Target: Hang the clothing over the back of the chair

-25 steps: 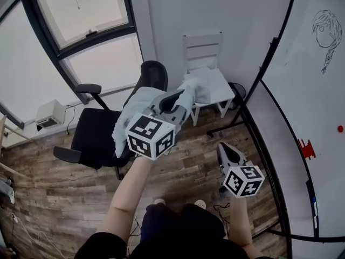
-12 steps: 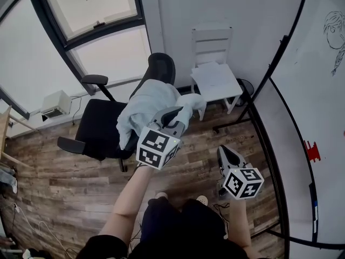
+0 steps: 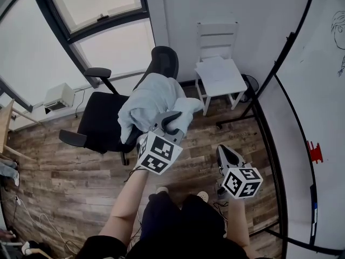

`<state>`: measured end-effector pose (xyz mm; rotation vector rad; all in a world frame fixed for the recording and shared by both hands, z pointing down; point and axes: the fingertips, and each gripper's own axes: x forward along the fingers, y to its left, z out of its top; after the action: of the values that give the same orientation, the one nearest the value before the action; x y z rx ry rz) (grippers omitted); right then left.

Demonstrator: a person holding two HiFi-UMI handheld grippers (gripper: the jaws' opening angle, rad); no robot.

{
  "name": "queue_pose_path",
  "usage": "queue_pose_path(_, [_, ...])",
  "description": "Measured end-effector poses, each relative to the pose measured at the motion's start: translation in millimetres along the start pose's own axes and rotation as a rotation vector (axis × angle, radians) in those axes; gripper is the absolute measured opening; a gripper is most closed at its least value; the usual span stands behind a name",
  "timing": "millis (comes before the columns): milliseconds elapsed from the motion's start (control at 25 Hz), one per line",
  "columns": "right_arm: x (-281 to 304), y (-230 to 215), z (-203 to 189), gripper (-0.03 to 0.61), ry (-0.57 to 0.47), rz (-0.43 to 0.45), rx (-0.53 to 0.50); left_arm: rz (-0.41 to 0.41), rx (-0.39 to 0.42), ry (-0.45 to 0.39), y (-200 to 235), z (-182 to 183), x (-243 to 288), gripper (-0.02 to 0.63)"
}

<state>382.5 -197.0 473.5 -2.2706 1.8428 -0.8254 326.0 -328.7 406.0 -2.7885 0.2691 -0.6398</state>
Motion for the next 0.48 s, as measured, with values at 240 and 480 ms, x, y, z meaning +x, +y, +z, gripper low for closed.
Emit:
queue_pose_path(240, [-1.2, -2.1, -5.0, 0.002, 0.009, 0.008, 0.010, -0.065, 0.109, 0.086, -17.7, -8.0, -0.1, 0.281])
queue_pose_path(480, [-3.7, -8.0, -7.5, 0.002, 0.008, 0.008, 0.025, -0.042, 0.188, 0.135, -20.8, -13.3, -3.1, 0.289])
